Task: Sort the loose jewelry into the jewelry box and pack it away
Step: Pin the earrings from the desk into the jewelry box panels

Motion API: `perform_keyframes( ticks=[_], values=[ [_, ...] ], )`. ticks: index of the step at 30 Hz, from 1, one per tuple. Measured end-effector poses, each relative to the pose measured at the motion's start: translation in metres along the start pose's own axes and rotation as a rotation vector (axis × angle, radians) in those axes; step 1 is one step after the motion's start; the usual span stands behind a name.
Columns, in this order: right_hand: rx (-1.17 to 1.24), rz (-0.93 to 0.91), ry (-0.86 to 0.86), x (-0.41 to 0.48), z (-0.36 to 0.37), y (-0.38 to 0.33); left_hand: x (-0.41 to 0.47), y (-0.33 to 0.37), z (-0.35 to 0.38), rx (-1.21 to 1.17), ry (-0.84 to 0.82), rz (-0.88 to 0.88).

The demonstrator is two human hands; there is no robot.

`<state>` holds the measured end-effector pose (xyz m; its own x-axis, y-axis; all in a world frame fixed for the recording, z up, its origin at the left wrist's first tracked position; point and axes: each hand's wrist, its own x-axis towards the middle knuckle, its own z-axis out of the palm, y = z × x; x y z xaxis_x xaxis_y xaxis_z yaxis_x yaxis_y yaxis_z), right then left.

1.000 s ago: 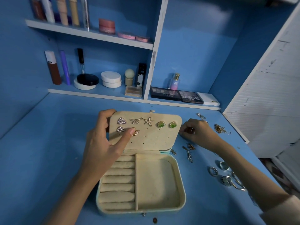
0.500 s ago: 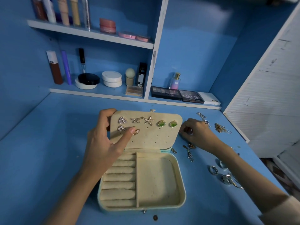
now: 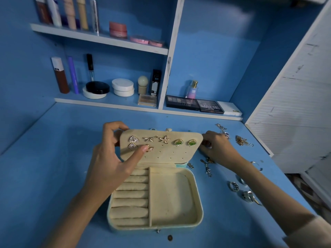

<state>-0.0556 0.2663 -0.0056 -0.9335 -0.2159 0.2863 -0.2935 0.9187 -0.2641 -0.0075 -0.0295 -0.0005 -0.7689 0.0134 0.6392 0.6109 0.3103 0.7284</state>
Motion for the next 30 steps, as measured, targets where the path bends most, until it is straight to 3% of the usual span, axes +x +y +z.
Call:
perform_keyframes(
  ticks=[12,23,30],
  values=[
    [0.066,0.046,0.01,0.001,0.001,0.003,-0.022,-0.008,-0.011,0.083,-0.022,0.22],
    [-0.001,0.143,0.011,0.027,-0.004,0.004,-0.025,-0.008,-0.01,0.072,-0.014,0.204],
    [-0.008,0.117,-0.106,0.041,-0.003,-0.001,-0.025,-0.008,-0.01,0.087,-0.021,0.211]
  ],
)
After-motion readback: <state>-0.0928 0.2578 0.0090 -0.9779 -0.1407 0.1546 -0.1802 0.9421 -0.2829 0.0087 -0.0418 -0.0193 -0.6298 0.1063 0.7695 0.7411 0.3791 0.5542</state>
